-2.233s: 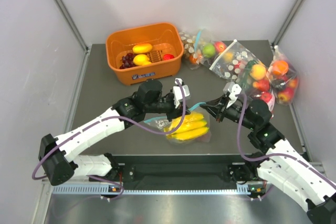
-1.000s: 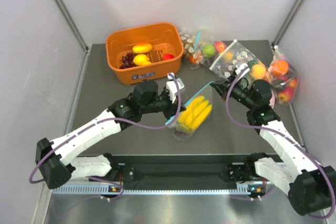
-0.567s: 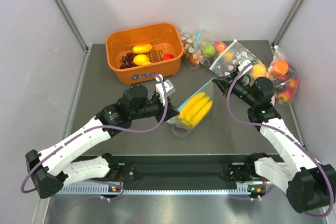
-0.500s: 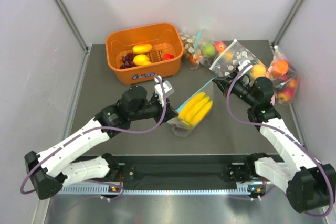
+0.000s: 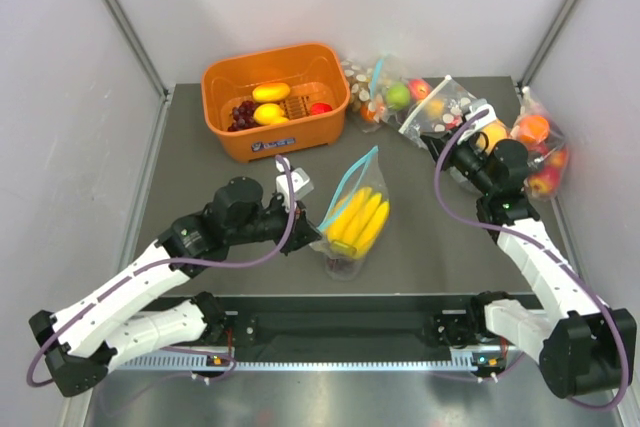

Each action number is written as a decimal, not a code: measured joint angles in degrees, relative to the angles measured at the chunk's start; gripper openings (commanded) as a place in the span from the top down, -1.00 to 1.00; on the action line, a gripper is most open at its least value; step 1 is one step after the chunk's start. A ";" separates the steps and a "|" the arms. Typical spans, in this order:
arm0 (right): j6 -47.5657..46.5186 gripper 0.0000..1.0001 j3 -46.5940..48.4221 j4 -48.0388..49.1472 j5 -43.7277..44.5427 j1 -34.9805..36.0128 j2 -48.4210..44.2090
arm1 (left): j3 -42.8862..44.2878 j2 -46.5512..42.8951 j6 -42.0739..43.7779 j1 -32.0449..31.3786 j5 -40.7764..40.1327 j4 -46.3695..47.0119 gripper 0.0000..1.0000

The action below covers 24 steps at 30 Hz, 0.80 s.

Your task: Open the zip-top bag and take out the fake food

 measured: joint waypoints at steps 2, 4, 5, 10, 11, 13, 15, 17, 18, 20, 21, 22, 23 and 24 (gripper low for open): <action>-0.02 1.00 0.00 0.09 0.00 0.00 0.07 | -0.31 -0.02 -0.24 -0.04 0.04 -0.09 0.82; 0.17 1.00 0.00 0.09 -0.20 0.00 0.04 | -0.52 0.17 -0.50 -0.07 0.22 -0.02 0.83; 0.44 1.00 0.00 0.04 -0.61 0.00 -0.07 | -0.52 0.39 -0.66 -0.07 0.39 0.04 0.85; 5.57 0.48 0.00 -2.12 -3.98 0.68 -1.97 | -1.25 1.90 -2.12 -0.11 1.84 3.04 0.87; 6.84 0.32 0.00 -2.89 -4.17 1.44 -2.89 | -1.70 2.01 -2.54 -0.15 2.05 4.11 0.88; 8.98 -0.07 -0.02 -4.81 -3.74 4.17 -5.09 | -2.36 2.36 -3.23 -0.28 2.12 6.10 0.89; 10.14 -0.53 0.00 -7.41 -1.62 8.15 -7.69 | -2.75 3.30 -3.74 -0.81 1.22 8.02 0.90; 12.37 -0.57 0.02 -9.99 0.90 12.50 -10.32 | -3.04 4.81 -4.31 -2.29 -0.79 10.05 0.91; 13.33 -0.56 0.11 -11.21 2.08 14.08 -11.21 | -3.13 5.64 -4.44 -3.34 -1.97 10.95 0.91; 15.45 -0.56 0.37 -13.53 4.96 16.85 -12.26 | -3.30 7.52 -4.46 -5.64 -4.61 12.61 0.91; 16.33 -0.55 0.39 -14.84 6.56 17.79 -12.50 | -3.43 8.31 -4.46 -6.51 -5.84 13.35 0.91; 16.98 -0.54 0.39 -16.39 8.24 18.75 -12.55 | -3.65 9.01 -4.48 -7.39 -7.02 14.12 0.92; 17.73 -0.53 0.39 -18.01 10.25 19.87 -12.52 | -3.91 9.44 -4.46 -7.96 -7.96 14.62 0.92; 18.29 -0.52 0.37 -19.69 12.00 20.74 -12.48 | -4.26 9.79 -4.46 -8.50 -9.05 15.17 0.92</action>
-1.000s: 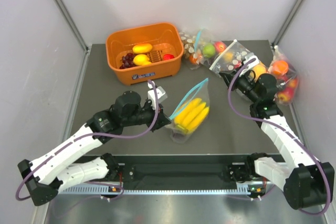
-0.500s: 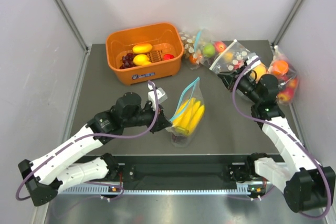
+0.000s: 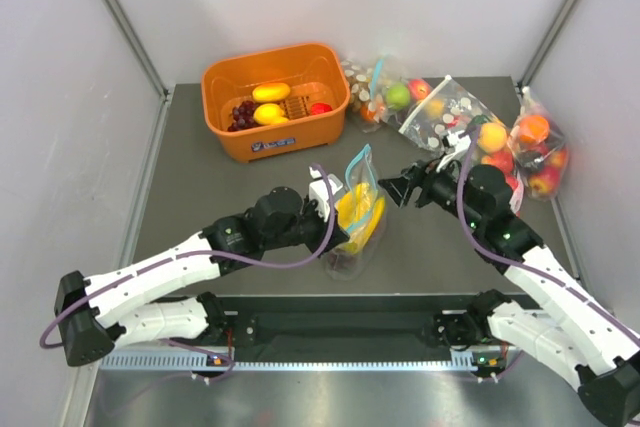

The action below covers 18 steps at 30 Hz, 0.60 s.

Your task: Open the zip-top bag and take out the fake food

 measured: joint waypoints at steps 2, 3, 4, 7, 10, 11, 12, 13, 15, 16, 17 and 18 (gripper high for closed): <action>0.87 -0.51 -0.07 -2.34 2.29 1.20 0.00 | -0.61 0.11 0.00 -0.44 -1.70 0.92 0.92; 1.25 -0.51 -0.13 -3.28 3.23 1.62 0.00 | -0.74 0.11 0.00 -0.48 -2.19 1.29 0.92; 1.51 -0.50 -0.15 -4.09 3.96 2.05 0.07 | -0.81 0.11 0.00 -0.59 -2.75 1.68 0.92; 2.21 -0.49 -0.17 -4.68 5.03 3.17 0.52 | -0.90 0.11 0.02 -0.70 -3.56 2.32 0.92; 2.86 -0.49 -0.17 -4.33 5.62 4.85 1.70 | -0.98 0.11 0.04 -0.85 -3.87 2.51 0.92; 2.95 -0.48 -0.17 -4.17 5.77 5.46 2.25 | -1.05 0.11 0.04 -0.87 -3.98 2.60 0.92; 2.97 -0.48 -0.17 -4.13 5.95 6.03 2.91 | -1.18 0.11 0.07 -0.92 -4.07 2.80 0.92; 2.95 -0.48 -0.17 -4.13 6.14 6.60 3.74 | -1.27 0.11 0.07 -0.94 -4.20 2.84 0.92; 2.95 -0.46 -0.11 -4.00 6.62 7.76 5.95 | -1.53 0.09 0.11 -1.11 -4.26 2.93 0.92; 2.93 -0.45 -0.11 -4.02 6.80 8.17 6.86 | -1.64 0.09 0.15 -1.22 -4.26 2.95 0.92; 2.93 -0.35 -0.04 -3.91 7.13 8.81 8.17 | -1.70 0.09 0.22 -1.33 -4.26 2.95 0.92; 2.86 -0.26 0.02 -3.80 7.32 9.18 9.20 | -1.75 0.07 0.31 -1.49 -4.26 2.95 0.92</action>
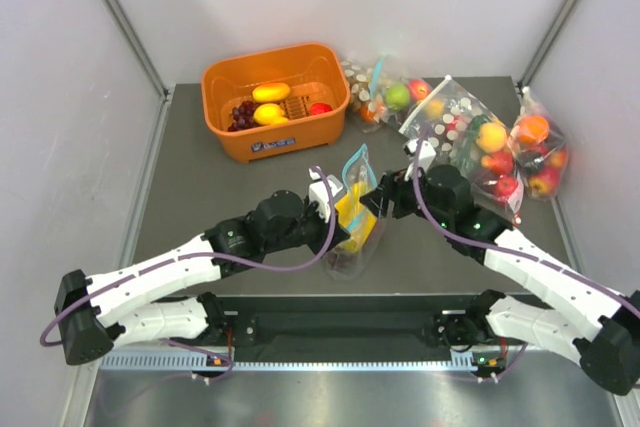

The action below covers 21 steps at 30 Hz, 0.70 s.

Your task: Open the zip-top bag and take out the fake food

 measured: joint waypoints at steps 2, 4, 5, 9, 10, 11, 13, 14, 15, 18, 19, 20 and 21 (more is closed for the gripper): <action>0.00 0.16 0.31 0.11 0.24 0.63 2.23 | -0.13 0.00 0.28 -0.20 0.02 0.09 0.92; -0.07 0.54 0.42 0.57 0.42 1.01 3.69 | -0.20 0.00 0.66 -0.44 0.04 0.22 0.92; 0.07 0.70 0.50 0.72 0.50 1.05 4.13 | -0.22 0.00 0.81 -0.55 0.04 0.28 0.91; 0.50 1.00 0.63 1.64 0.85 1.20 4.33 | -0.24 0.00 1.25 -0.74 -0.52 0.26 0.54; 0.48 1.00 0.63 1.77 1.14 1.29 4.07 | -0.24 -0.02 1.38 -0.74 -1.18 0.24 0.39; 0.48 1.00 0.63 1.79 1.49 1.29 3.78 | -0.20 -0.02 1.68 -0.74 -1.86 0.13 0.16; 0.44 1.00 0.63 1.92 2.08 1.36 2.89 | 0.37 -0.11 2.05 -0.74 -3.72 -0.85 -0.04; 0.39 1.00 0.63 1.95 2.21 1.38 2.38 | 0.85 -0.31 2.27 -0.74 -4.76 -1.44 -0.24; 0.33 1.00 0.63 1.99 2.40 1.38 1.84 | 1.44 -0.50 2.34 -0.74 -5.51 -1.95 -0.40; 0.02 1.00 0.61 2.16 2.56 1.40 0.68 | 4.55 -0.90 2.29 -0.72 -8.13 -3.15 -0.43; -0.04 1.00 0.59 2.14 2.60 1.40 0.42 | 6.19 -0.87 2.34 -0.74 -9.25 -3.21 -0.45; -0.07 1.00 0.57 2.16 2.67 1.40 0.26 | 7.34 -0.81 2.23 -0.70 -10.01 -3.30 -0.49; -0.09 1.00 0.52 2.16 2.71 1.40 0.13 | 8.72 -0.61 2.03 -0.59 -10.97 -3.52 -0.55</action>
